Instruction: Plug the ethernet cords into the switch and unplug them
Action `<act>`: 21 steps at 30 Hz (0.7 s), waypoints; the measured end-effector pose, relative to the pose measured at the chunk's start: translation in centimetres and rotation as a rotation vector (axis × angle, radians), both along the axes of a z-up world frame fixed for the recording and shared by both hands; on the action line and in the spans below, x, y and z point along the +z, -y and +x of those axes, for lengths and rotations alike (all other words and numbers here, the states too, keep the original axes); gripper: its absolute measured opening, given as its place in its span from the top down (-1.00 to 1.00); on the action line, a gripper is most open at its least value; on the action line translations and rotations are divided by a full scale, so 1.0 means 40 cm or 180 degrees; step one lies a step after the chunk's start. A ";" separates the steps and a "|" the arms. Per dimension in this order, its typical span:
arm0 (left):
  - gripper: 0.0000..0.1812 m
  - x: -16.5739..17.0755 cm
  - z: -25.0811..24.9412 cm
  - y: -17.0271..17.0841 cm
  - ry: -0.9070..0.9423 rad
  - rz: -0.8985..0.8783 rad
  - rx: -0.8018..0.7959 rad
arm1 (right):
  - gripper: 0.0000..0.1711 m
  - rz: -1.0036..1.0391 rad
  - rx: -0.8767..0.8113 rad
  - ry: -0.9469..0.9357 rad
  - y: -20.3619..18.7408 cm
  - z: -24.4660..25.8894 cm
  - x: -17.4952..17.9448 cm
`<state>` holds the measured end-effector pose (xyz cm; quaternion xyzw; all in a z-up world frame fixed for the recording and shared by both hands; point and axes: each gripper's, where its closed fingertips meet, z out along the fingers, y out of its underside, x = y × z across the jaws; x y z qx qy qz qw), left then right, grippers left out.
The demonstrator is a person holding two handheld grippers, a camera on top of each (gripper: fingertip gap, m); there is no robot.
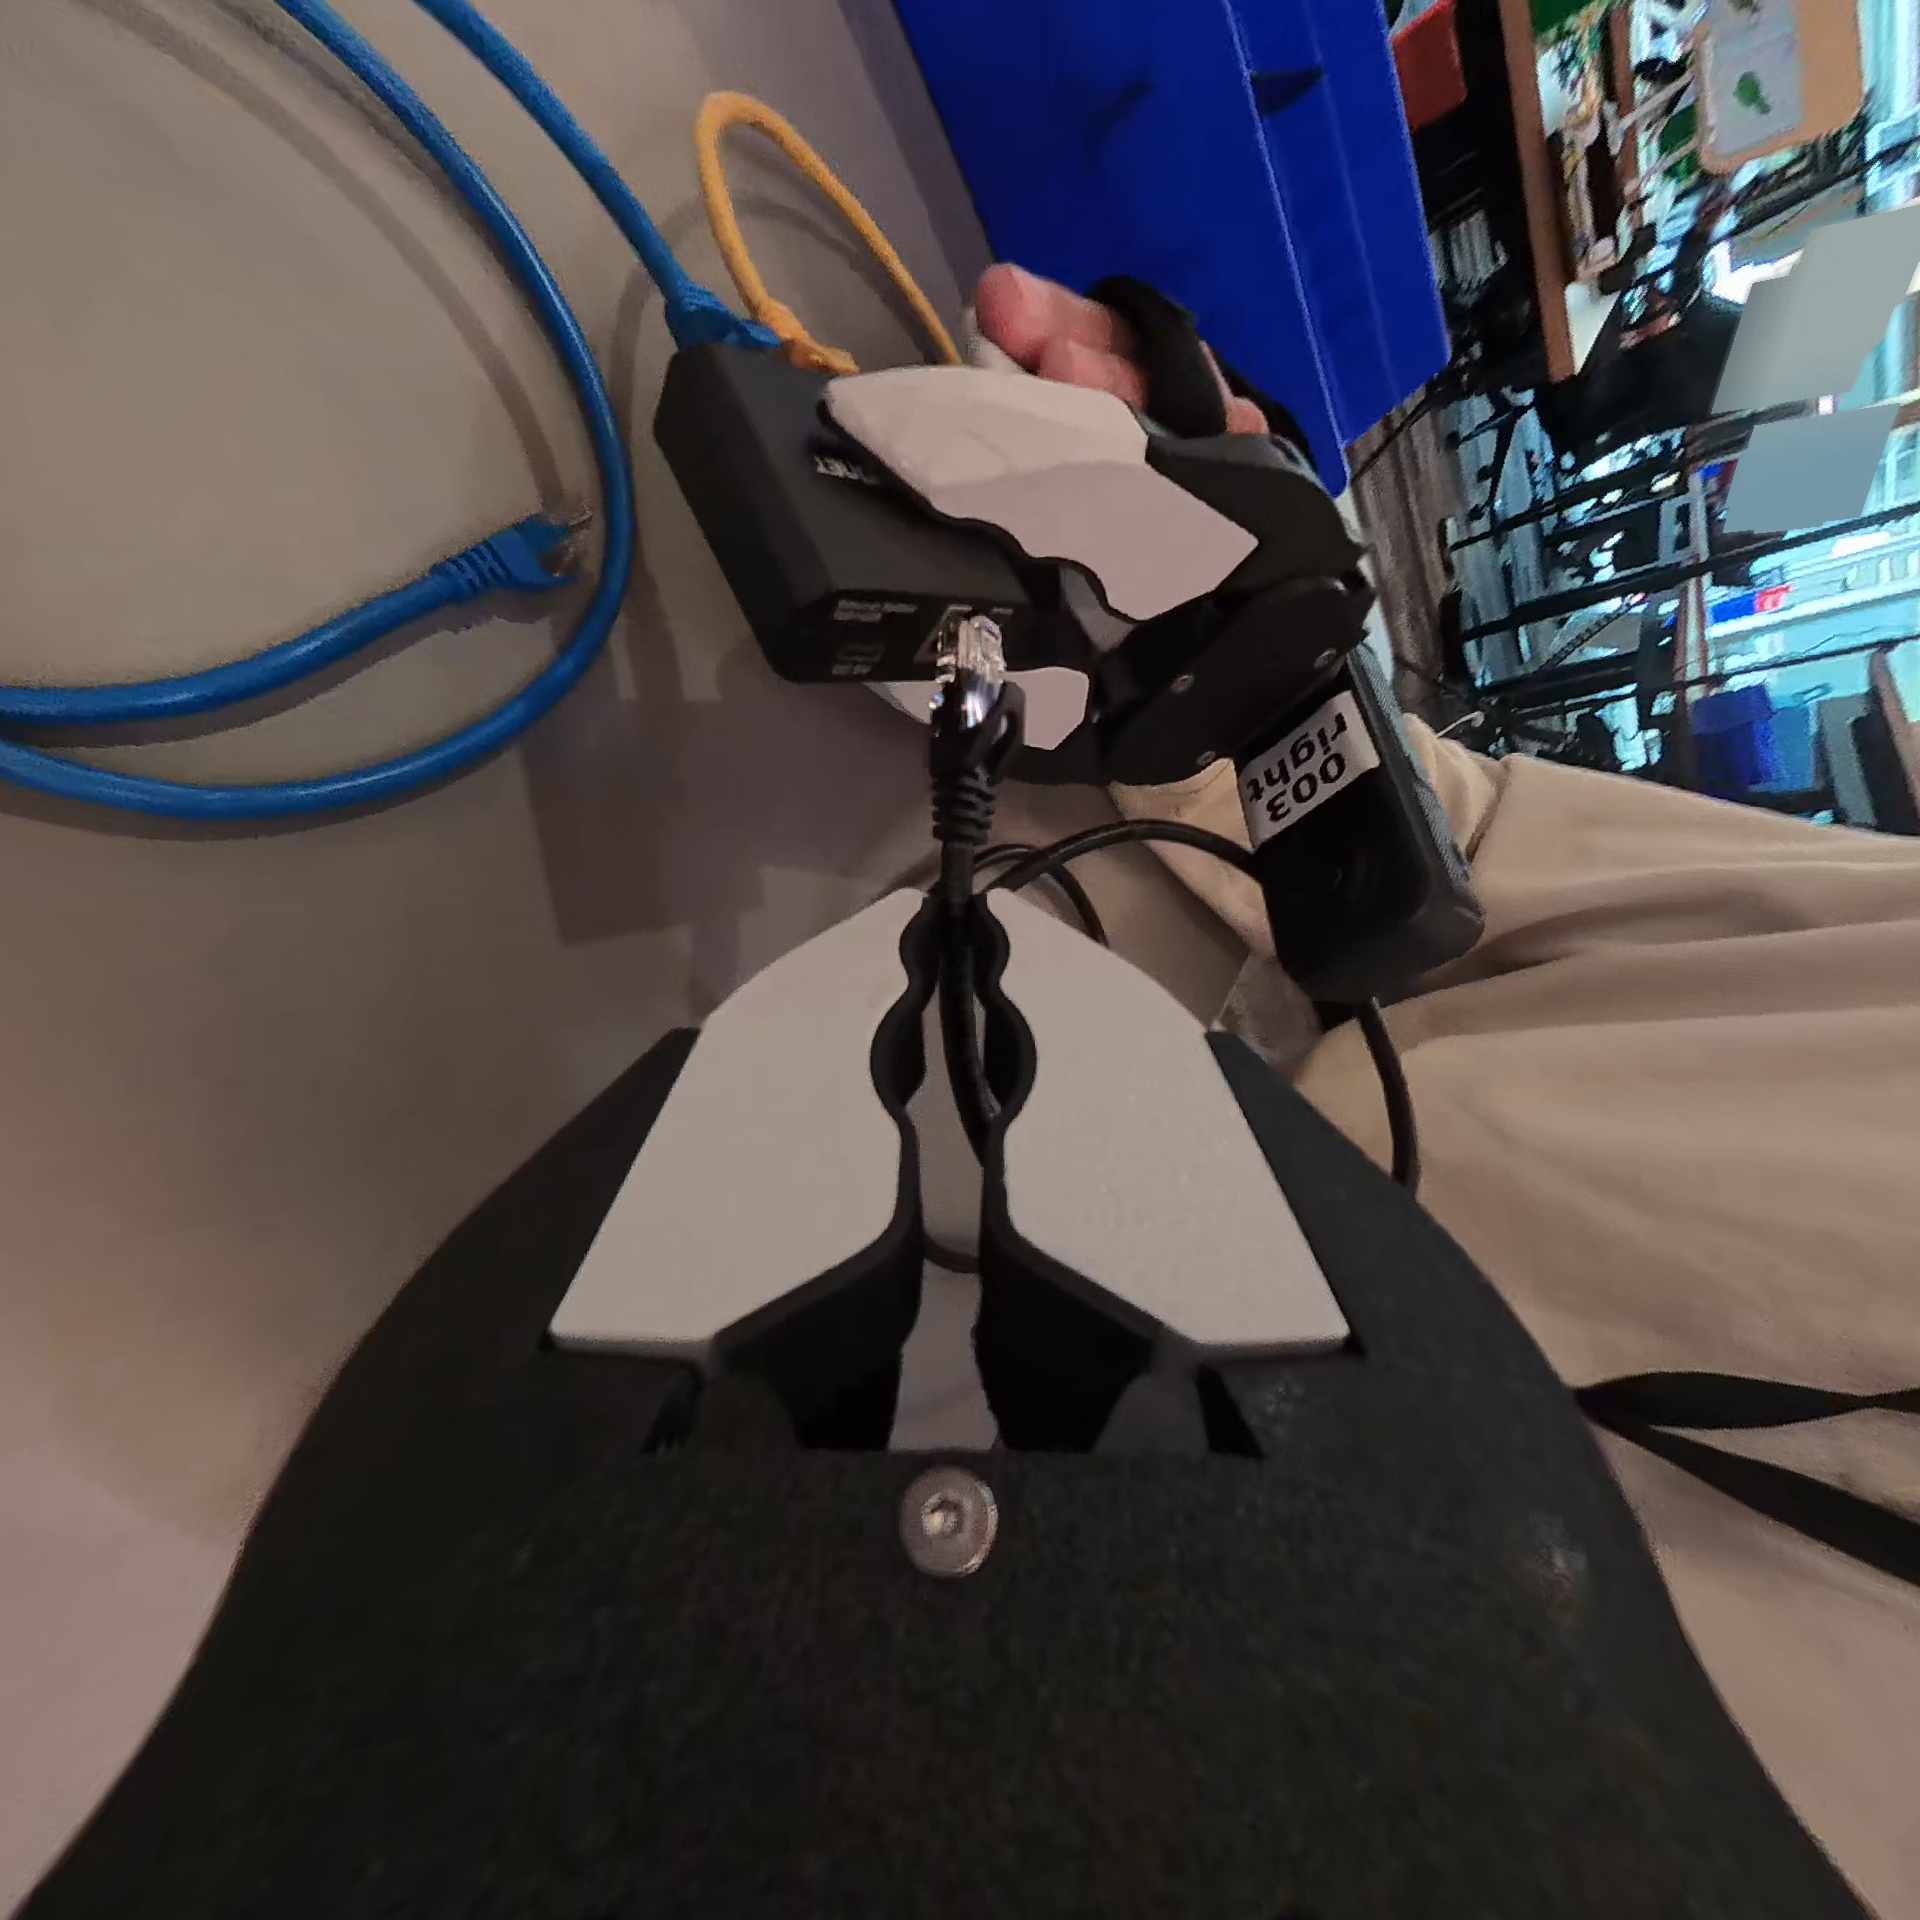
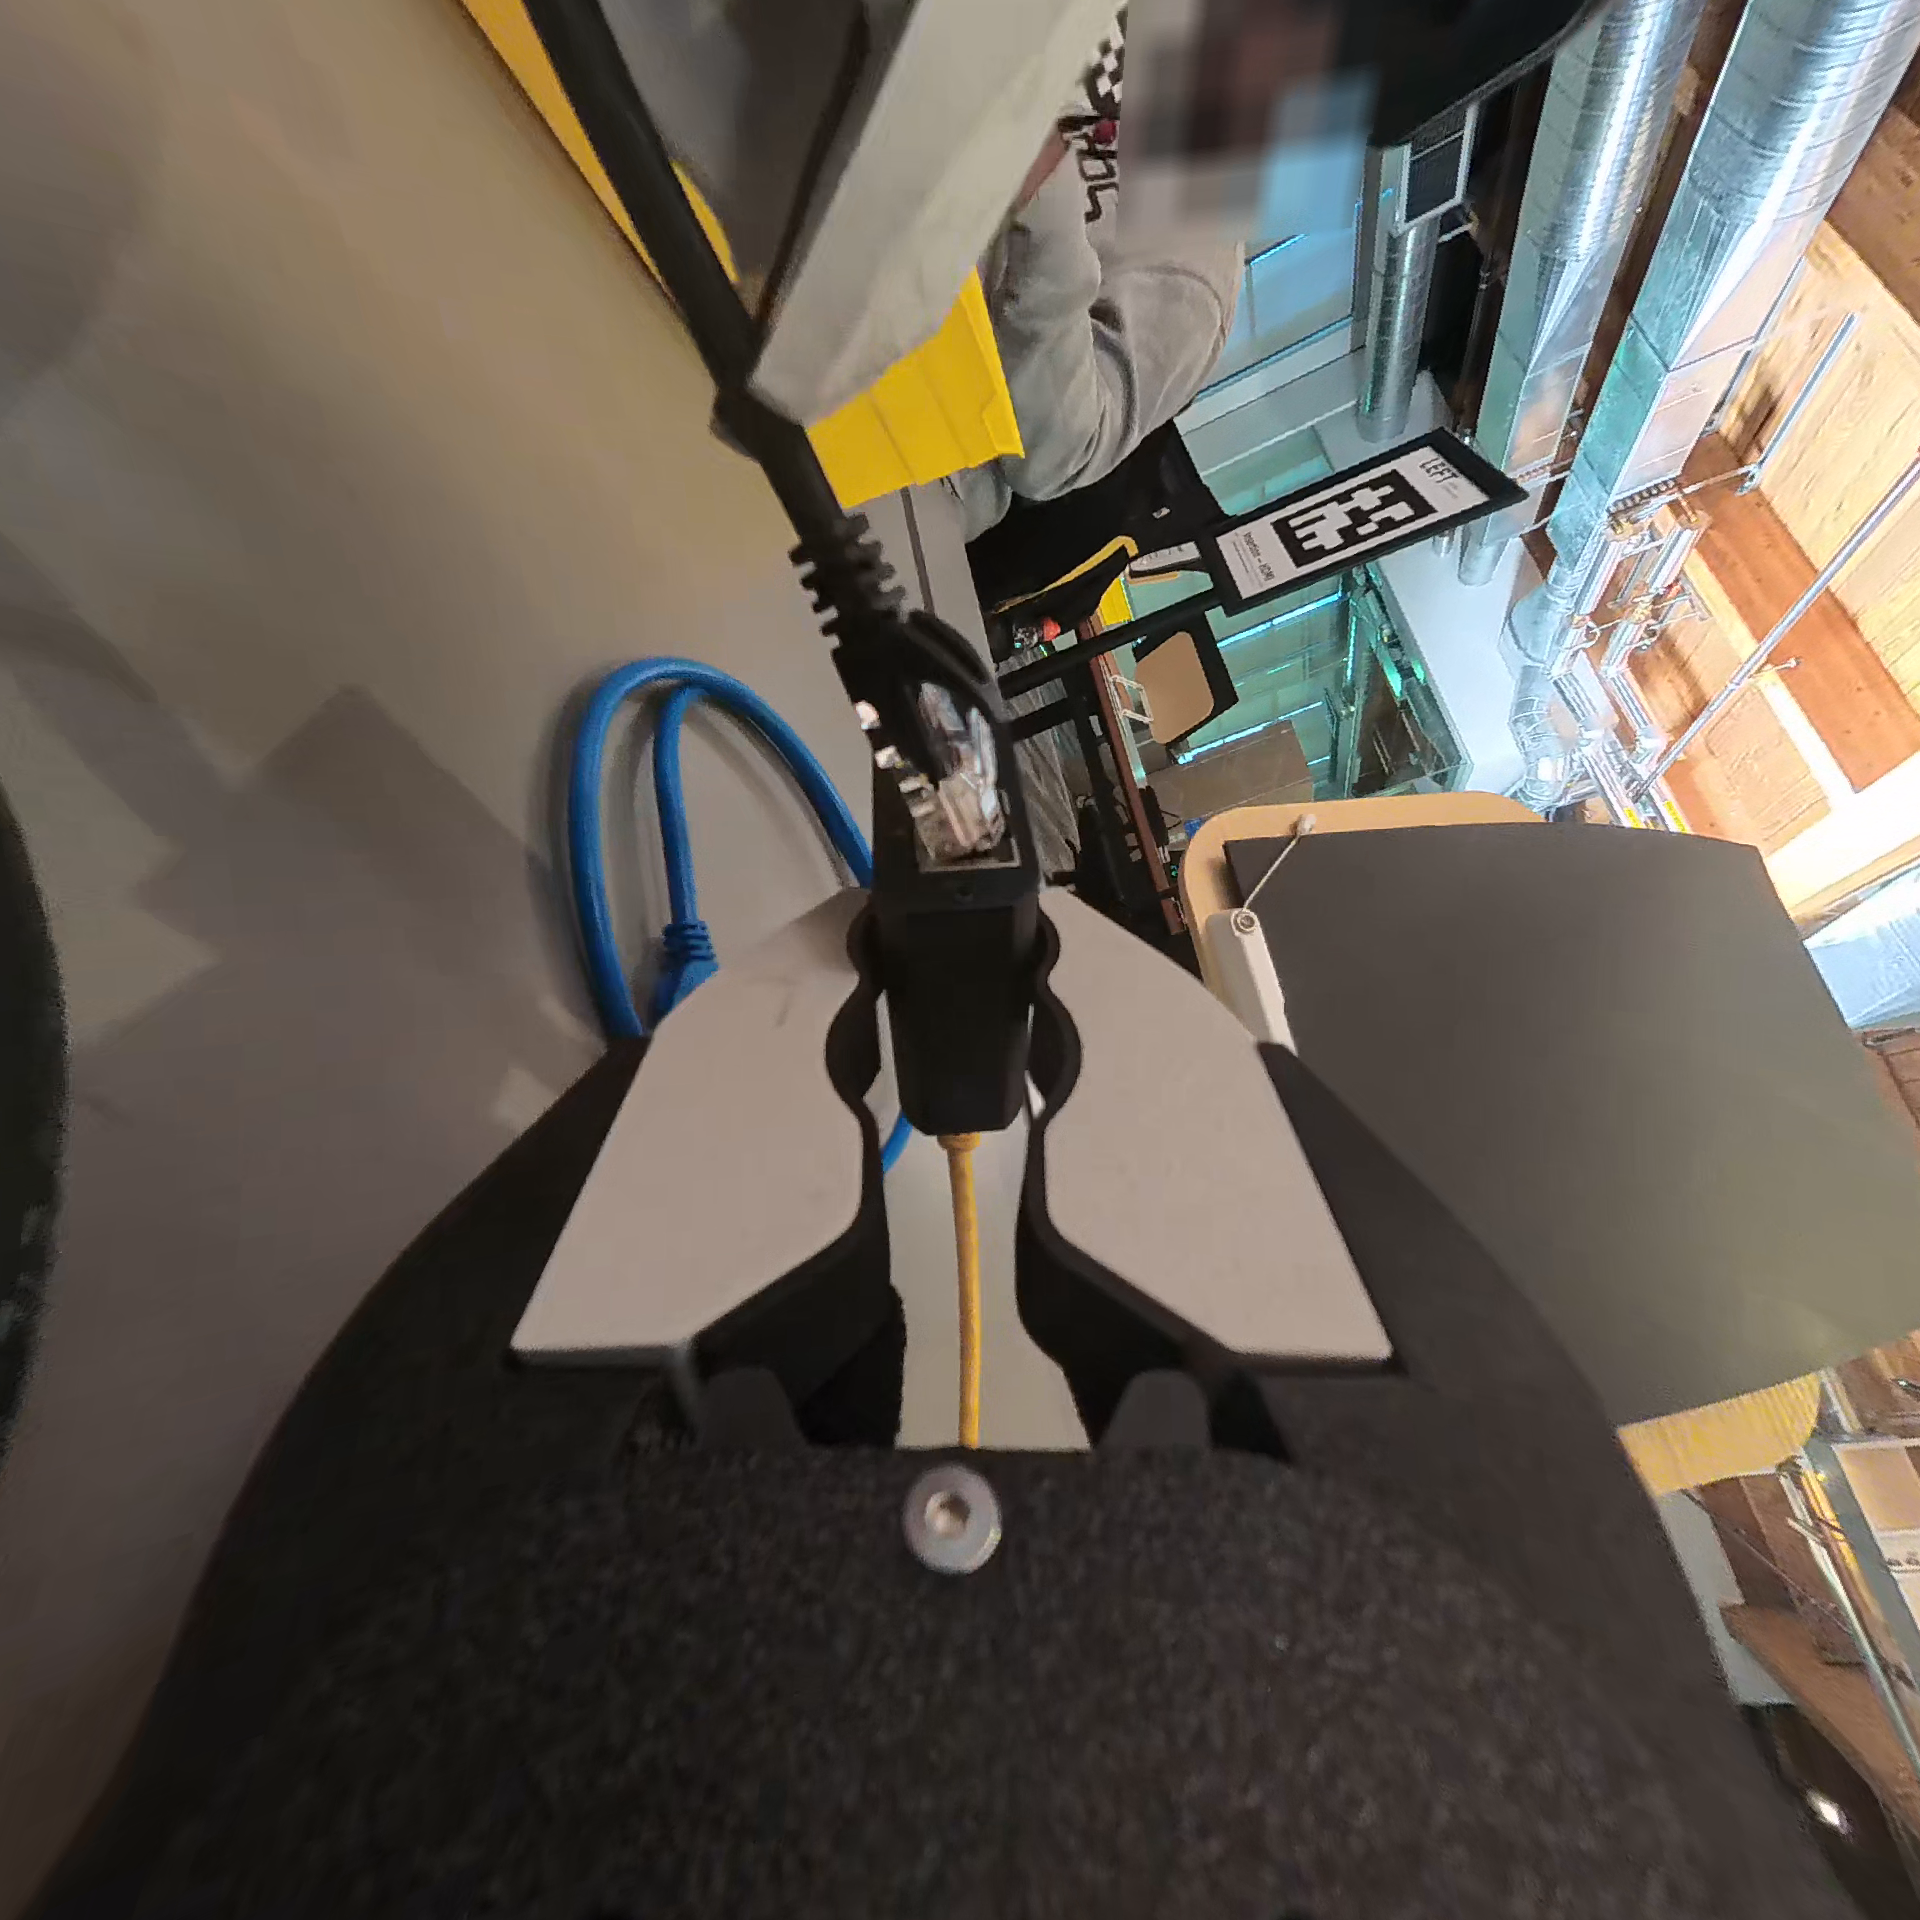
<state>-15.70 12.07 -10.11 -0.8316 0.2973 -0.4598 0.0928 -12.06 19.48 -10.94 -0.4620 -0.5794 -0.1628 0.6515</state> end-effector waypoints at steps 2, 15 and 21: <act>0.95 -0.001 0.001 -0.004 0.0057 -0.0087 0.0095 | 0.71 0.0074 -0.0050 0.0076 -0.003 0.004 0.000; 0.95 0.001 0.028 -0.002 0.0577 -0.0511 0.0511 | 0.72 0.0432 -0.0433 0.0609 -0.020 0.028 -0.012; 0.96 -0.011 0.015 -0.020 0.0766 -0.0606 0.0799 | 0.72 0.0402 -0.0431 0.0610 -0.017 0.027 -0.019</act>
